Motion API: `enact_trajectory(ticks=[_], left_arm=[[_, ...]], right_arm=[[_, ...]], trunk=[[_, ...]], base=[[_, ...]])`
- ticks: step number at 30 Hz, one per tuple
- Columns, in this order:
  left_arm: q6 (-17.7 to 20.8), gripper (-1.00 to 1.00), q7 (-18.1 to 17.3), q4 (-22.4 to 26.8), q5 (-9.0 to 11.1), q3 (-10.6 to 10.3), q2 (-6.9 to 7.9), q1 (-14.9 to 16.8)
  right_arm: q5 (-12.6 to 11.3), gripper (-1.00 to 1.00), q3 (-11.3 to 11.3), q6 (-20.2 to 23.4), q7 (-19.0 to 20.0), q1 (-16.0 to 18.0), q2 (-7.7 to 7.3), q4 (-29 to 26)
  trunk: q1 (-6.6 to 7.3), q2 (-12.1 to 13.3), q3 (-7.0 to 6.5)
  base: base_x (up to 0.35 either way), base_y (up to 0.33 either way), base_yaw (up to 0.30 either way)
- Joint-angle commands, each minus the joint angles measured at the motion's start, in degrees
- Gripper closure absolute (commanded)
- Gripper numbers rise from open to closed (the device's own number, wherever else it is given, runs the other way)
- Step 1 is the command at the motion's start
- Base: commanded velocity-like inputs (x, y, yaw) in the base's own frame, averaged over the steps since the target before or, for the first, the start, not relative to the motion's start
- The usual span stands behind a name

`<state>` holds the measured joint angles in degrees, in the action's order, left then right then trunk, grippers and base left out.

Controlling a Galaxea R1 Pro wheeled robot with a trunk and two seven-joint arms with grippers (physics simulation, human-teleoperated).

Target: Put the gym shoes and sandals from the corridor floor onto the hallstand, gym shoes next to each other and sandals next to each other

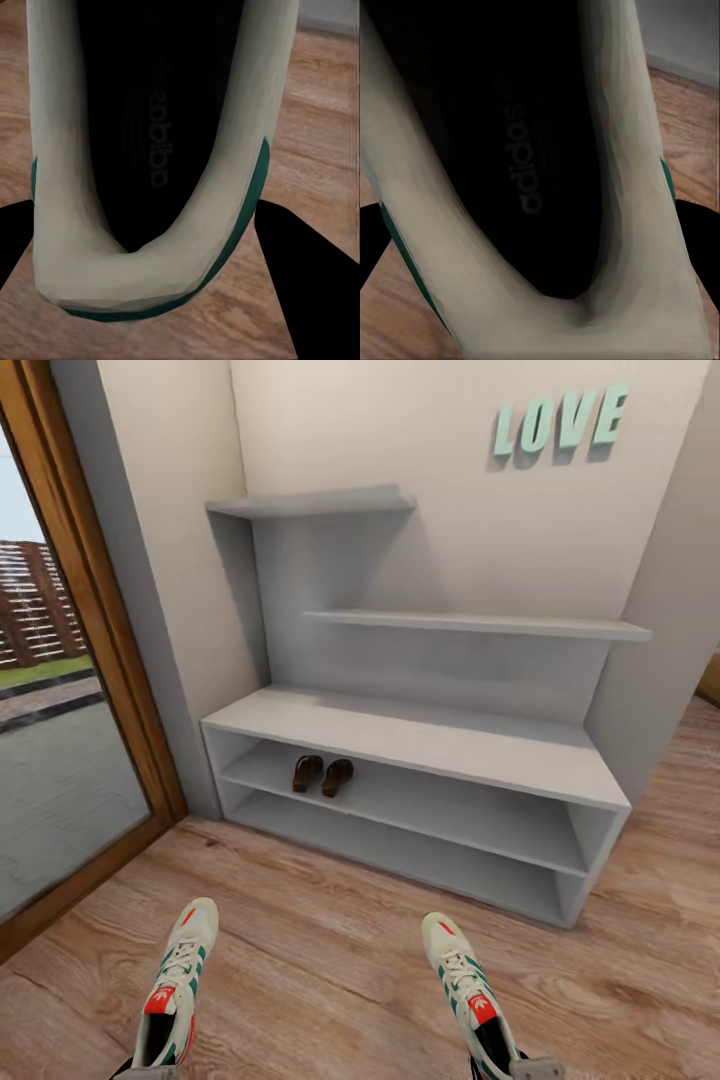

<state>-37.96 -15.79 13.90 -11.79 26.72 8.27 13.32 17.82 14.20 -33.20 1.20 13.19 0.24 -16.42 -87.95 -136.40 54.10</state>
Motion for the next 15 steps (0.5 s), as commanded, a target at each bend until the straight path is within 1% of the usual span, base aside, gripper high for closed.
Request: enact_trajectory(ticks=[1, 15], left_arm=[[-0.19, 1.0, -0.29, -0.01, -0.42, 0.52, -0.01, 0.04], [-0.19, 1.0, -0.29, -0.01, -0.43, 0.52, -0.01, 0.04]], right_arm=[[0.44, 1.0, 0.39, -0.21, 0.12, 0.06, 0.03, 0.06], [0.4, 1.0, 0.39, -0.21, 0.12, 0.06, 0.03, 0.03]], trunk=[[0.01, -0.02, 0.02], [0.01, -0.02, -0.4]], base=[[0.0, 0.0, -0.249], [0.0, 0.0, -0.249]])
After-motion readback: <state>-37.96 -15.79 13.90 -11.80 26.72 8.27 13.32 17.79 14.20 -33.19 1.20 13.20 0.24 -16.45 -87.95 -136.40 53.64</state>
